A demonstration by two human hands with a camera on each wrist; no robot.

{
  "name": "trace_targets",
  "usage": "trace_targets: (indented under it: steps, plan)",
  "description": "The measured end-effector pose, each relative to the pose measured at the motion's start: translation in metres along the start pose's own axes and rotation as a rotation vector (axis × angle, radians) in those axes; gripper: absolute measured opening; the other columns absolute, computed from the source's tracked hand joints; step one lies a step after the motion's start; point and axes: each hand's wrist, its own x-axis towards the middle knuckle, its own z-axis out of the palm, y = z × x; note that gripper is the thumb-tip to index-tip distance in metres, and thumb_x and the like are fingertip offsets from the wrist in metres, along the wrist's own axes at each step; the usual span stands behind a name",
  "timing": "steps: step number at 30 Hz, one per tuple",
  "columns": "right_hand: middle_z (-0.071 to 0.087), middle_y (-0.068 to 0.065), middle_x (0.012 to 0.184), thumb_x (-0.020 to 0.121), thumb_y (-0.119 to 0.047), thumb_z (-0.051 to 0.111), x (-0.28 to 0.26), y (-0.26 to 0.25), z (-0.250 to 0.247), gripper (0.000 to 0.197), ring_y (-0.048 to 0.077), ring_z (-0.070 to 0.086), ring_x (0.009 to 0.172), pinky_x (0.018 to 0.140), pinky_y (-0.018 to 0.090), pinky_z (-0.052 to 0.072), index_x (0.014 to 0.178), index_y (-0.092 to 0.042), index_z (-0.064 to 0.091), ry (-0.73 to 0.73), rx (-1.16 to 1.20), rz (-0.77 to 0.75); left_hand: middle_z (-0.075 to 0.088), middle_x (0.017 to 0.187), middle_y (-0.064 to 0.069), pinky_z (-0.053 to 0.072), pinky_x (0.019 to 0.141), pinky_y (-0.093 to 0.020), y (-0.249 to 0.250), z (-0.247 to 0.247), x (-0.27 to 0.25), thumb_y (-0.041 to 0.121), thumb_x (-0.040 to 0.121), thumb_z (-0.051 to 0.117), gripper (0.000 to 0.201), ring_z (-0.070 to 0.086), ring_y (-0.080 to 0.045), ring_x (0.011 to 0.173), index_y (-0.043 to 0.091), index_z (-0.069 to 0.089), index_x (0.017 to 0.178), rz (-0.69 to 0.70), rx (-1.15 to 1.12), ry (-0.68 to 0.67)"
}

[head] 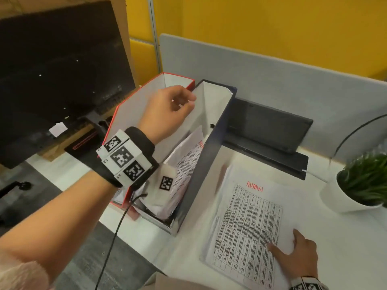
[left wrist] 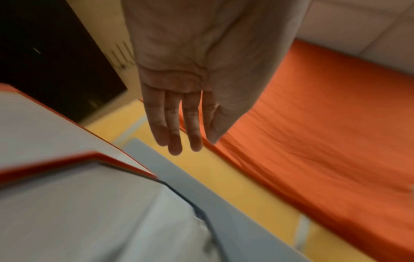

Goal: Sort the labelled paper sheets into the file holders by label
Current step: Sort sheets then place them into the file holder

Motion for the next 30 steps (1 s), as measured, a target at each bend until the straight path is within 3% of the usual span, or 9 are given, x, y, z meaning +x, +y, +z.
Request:
trace_targets:
  steps: [5, 8, 11, 12, 14, 18, 20, 24, 30]
  plan:
    - [0.037, 0.016, 0.130, 0.066, -0.039, 0.081, -0.002, 0.001, 0.003, 0.097, 0.032, 0.039, 0.124, 0.106, 0.039, 0.033, 0.143, -0.009, 0.030, -0.001, -0.012, -0.024, 0.065, 0.079, 0.003, 0.049, 0.067, -0.015, 0.041, 0.084, -0.035, 0.012, 0.088, 0.060, 0.008, 0.058, -0.003, 0.067, 0.011, 0.067, 0.091, 0.002, -0.259, -0.269]
    - [0.034, 0.013, 0.133, 0.069, -0.038, 0.080, -0.004, 0.001, 0.001, 0.096, 0.029, 0.036, 0.127, 0.109, 0.037, 0.031, 0.144, -0.009, 0.027, -0.017, 0.008, -0.021, 0.065, 0.082, 0.005, 0.049, 0.071, -0.021, 0.029, 0.142, -0.060, 0.020, 0.088, 0.058, 0.013, 0.057, 0.000, 0.067, 0.014, 0.068, 0.093, -0.082, -0.084, -0.429]
    - [0.034, 0.012, 0.134, 0.069, -0.040, 0.079, -0.007, 0.003, 0.001, 0.096, 0.028, 0.036, 0.129, 0.110, 0.035, 0.031, 0.144, -0.010, 0.027, -0.021, 0.010, -0.010, 0.063, 0.111, -0.008, 0.046, 0.090, -0.030, -0.002, 0.181, -0.080, 0.024, 0.092, 0.053, 0.026, 0.059, -0.023, 0.105, 0.010, 0.059, 0.112, -0.272, 0.260, -0.669]
    - [0.033, 0.011, 0.135, 0.069, -0.040, 0.079, -0.009, 0.003, 0.001, 0.096, 0.028, 0.035, 0.129, 0.111, 0.036, 0.031, 0.144, -0.011, 0.027, -0.022, 0.016, -0.007, 0.061, 0.116, -0.011, 0.045, 0.087, -0.030, -0.014, 0.190, -0.086, 0.025, 0.093, 0.052, 0.029, 0.057, -0.026, 0.110, 0.007, 0.057, 0.115, -0.302, 0.383, -0.735]
    - [0.034, 0.011, 0.134, 0.068, -0.040, 0.079, -0.012, 0.003, 0.002, 0.096, 0.028, 0.037, 0.128, 0.111, 0.037, 0.032, 0.144, -0.011, 0.027, -0.021, 0.027, -0.008, 0.063, 0.113, -0.013, 0.043, 0.074, -0.028, -0.036, 0.200, -0.094, 0.027, 0.093, 0.052, 0.031, 0.060, -0.028, 0.101, 0.002, 0.058, 0.110, -0.351, 0.532, -0.808]
    - [0.035, 0.011, 0.131, 0.068, -0.039, 0.080, -0.016, 0.004, 0.002, 0.095, 0.027, 0.039, 0.126, 0.110, 0.039, 0.033, 0.143, -0.010, 0.028, -0.016, 0.048, -0.011, 0.063, 0.086, -0.007, 0.047, 0.064, -0.029, -0.067, 0.212, -0.101, 0.033, 0.089, 0.059, 0.030, 0.059, -0.025, 0.077, 0.004, 0.059, 0.095, -0.460, 0.501, -0.739]
    - [0.034, 0.010, 0.132, 0.069, -0.039, 0.079, -0.016, 0.005, 0.001, 0.095, 0.027, 0.038, 0.126, 0.110, 0.040, 0.033, 0.143, -0.011, 0.028, -0.021, 0.053, -0.011, 0.055, 0.069, -0.001, 0.041, 0.051, -0.023, -0.071, 0.212, -0.102, 0.037, 0.082, 0.067, 0.030, 0.054, -0.019, 0.062, 0.010, 0.056, 0.084, -0.485, 0.426, -0.628]
    - [0.032, 0.010, 0.135, 0.069, -0.039, 0.079, -0.016, 0.004, 0.000, 0.097, 0.028, 0.036, 0.128, 0.110, 0.041, 0.032, 0.144, -0.011, 0.025, -0.029, 0.045, -0.008, 0.063, 0.075, -0.007, 0.043, 0.053, -0.026, -0.068, 0.211, -0.100, 0.037, 0.076, 0.073, 0.030, 0.058, -0.022, 0.064, 0.009, 0.060, 0.076, -0.404, 0.429, -0.588]
    - [0.031, 0.010, 0.134, 0.072, -0.027, 0.078, -0.021, -0.005, 0.002, 0.094, 0.025, 0.030, 0.127, 0.110, 0.036, 0.029, 0.145, -0.013, 0.021, 0.051, 0.017, -0.119, 0.063, 0.083, -0.012, 0.044, 0.059, -0.032, -0.056, 0.208, -0.106, 0.028, 0.092, 0.056, 0.030, 0.061, -0.029, 0.076, 0.008, 0.054, 0.069, -0.238, 0.530, -0.595]
